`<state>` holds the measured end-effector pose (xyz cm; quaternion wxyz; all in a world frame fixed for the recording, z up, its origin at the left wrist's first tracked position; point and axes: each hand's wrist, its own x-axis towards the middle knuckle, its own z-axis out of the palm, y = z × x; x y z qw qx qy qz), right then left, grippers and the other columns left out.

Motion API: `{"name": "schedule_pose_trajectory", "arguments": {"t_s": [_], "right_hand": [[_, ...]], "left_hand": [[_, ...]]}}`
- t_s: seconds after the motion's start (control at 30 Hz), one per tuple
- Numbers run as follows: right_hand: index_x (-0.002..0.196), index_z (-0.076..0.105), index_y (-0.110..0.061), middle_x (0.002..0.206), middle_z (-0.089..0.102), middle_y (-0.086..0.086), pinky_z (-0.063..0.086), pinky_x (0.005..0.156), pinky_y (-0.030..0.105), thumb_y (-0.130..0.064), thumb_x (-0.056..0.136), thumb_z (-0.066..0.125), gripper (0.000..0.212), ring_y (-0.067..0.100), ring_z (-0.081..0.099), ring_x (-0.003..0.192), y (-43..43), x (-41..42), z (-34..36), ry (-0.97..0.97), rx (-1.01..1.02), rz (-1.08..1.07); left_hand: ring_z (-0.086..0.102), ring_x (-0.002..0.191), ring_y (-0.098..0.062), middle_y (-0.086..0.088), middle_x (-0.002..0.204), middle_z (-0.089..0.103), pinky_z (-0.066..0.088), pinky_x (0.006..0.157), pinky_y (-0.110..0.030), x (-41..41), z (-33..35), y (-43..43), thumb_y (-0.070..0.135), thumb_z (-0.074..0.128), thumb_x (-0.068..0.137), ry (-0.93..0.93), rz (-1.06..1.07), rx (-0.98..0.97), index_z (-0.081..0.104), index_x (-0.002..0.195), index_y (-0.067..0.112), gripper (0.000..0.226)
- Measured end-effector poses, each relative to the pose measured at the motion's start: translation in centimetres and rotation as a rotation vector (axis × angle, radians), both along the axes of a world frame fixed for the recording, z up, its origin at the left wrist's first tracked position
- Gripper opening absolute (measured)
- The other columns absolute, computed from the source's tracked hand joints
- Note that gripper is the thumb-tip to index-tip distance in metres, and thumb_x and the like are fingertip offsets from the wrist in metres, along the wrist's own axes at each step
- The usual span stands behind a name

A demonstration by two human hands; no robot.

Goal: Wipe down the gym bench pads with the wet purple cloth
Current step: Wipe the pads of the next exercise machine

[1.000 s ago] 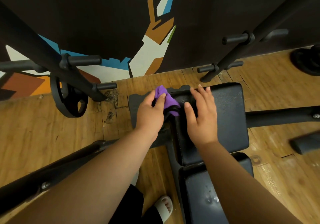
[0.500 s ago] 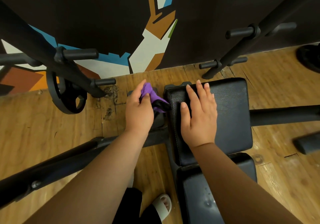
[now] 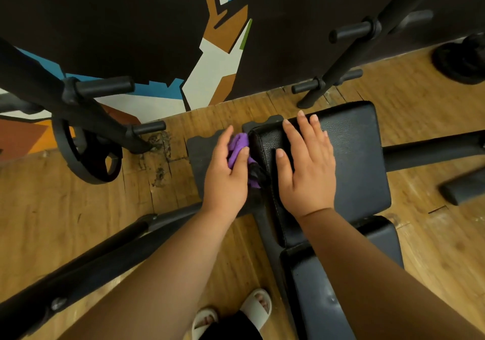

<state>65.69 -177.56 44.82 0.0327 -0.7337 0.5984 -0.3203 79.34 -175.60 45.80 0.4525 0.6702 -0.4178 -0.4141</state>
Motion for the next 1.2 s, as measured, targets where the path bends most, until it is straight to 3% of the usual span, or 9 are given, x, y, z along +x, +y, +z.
{"name": "schedule_pose_trajectory", "arguments": {"t_s": [0.2, 0.37, 0.47, 0.6, 0.67, 0.77, 0.93, 1.1, 1.2], "right_hand": [[0.143, 0.045, -0.016, 0.153, 0.037, 0.008, 0.014, 0.12, 0.04, -0.035, 0.098, 0.036, 0.049, 0.024, 0.021, 0.146, 0.0, 0.1, 0.0, 0.026, -0.001, -0.009], [0.142, 0.045, -0.016, 0.152, 0.037, 0.007, 0.015, 0.12, 0.041, -0.035, 0.098, 0.036, 0.049, 0.023, 0.022, 0.146, 0.0, 0.2, -0.1, 0.027, -0.008, -0.017], [0.142, 0.045, -0.016, 0.152, 0.038, 0.007, 0.015, 0.12, 0.04, -0.034, 0.098, 0.036, 0.049, 0.023, 0.022, 0.146, 0.0, 0.1, -0.2, 0.022, -0.015, -0.019], [0.142, 0.046, -0.016, 0.151, 0.039, 0.008, 0.016, 0.12, 0.04, -0.034, 0.098, 0.036, 0.048, 0.024, 0.023, 0.146, 0.0, 0.1, -0.3, 0.028, -0.031, -0.018], [0.142, 0.045, -0.016, 0.151, 0.039, 0.008, 0.015, 0.12, 0.039, -0.035, 0.098, 0.036, 0.049, 0.023, 0.023, 0.146, 0.0, 0.0, -0.3, 0.026, -0.033, -0.018], [0.143, 0.045, -0.017, 0.152, 0.038, 0.007, 0.014, 0.12, 0.037, -0.035, 0.098, 0.035, 0.049, 0.022, 0.023, 0.146, 0.0, -0.1, -0.4, 0.024, -0.037, -0.014], [0.142, 0.045, -0.016, 0.152, 0.038, 0.007, 0.012, 0.12, 0.034, -0.034, 0.098, 0.035, 0.048, 0.023, 0.023, 0.146, -0.1, -0.1, -0.5, 0.01, -0.049, -0.012], [0.142, 0.046, -0.016, 0.152, 0.038, 0.007, 0.014, 0.12, 0.037, -0.034, 0.098, 0.035, 0.049, 0.023, 0.023, 0.146, -0.1, -0.2, -0.5, -0.008, -0.048, 0.002], [0.143, 0.045, -0.016, 0.152, 0.038, 0.007, 0.012, 0.12, 0.036, -0.034, 0.098, 0.035, 0.049, 0.022, 0.022, 0.146, 0.0, -0.2, -0.5, -0.001, -0.043, 0.012]], "left_hand": [[0.064, 0.094, -0.009, 0.015, 0.102, 0.06, 0.059, 0.076, -0.034, -0.3, 0.6, -2.7, 0.039, 0.046, 0.099, 0.105, 0.048, 0.003, 0.056, 0.106, 0.038, 0.013], [0.064, 0.084, -0.011, 0.009, 0.092, 0.062, 0.058, 0.072, -0.034, -2.9, 0.0, -0.5, 0.036, 0.047, 0.099, 0.144, 0.225, -0.083, 0.05, 0.089, 0.038, 0.011], [0.061, 0.079, 0.0, 0.01, 0.088, 0.059, 0.052, 0.066, -0.018, -3.5, -0.2, 0.1, 0.033, 0.047, 0.1, 0.107, 0.256, -0.109, 0.048, 0.088, 0.035, 0.012], [0.06, 0.085, -0.002, 0.012, 0.092, 0.057, 0.056, 0.074, -0.025, -3.4, 0.2, -2.5, 0.031, 0.047, 0.1, 0.073, 0.295, -0.135, 0.045, 0.084, 0.041, 0.019], [0.057, 0.086, 0.007, 0.017, 0.093, 0.053, 0.053, 0.073, -0.018, -3.8, -0.1, -1.4, 0.027, 0.048, 0.1, -0.033, 0.266, -0.256, 0.046, 0.087, 0.037, 0.017], [0.053, 0.088, 0.014, 0.019, 0.096, 0.048, 0.046, 0.072, -0.007, -4.1, -1.0, 0.5, 0.022, 0.051, 0.098, -0.155, 0.17, -0.502, 0.056, 0.098, 0.015, 0.008], [0.052, 0.088, 0.011, 0.028, 0.094, 0.044, 0.05, 0.07, -0.014, -4.1, -1.2, -1.5, 0.028, 0.049, 0.097, -0.153, 0.262, -0.494, 0.052, 0.099, 0.023, 0.007], [0.057, 0.092, 0.002, 0.021, 0.101, 0.049, 0.049, 0.076, -0.012, -4.7, -2.5, 0.4, 0.027, 0.049, 0.096, -0.136, 0.223, -0.585, 0.058, 0.103, 0.012, 0.019], [0.057, 0.092, 0.002, 0.02, 0.098, 0.053, 0.05, 0.075, -0.013, -4.3, -1.8, -0.6, 0.035, 0.048, 0.096, -0.118, 0.248, -0.513, 0.051, 0.099, 0.031, 0.006]]}}
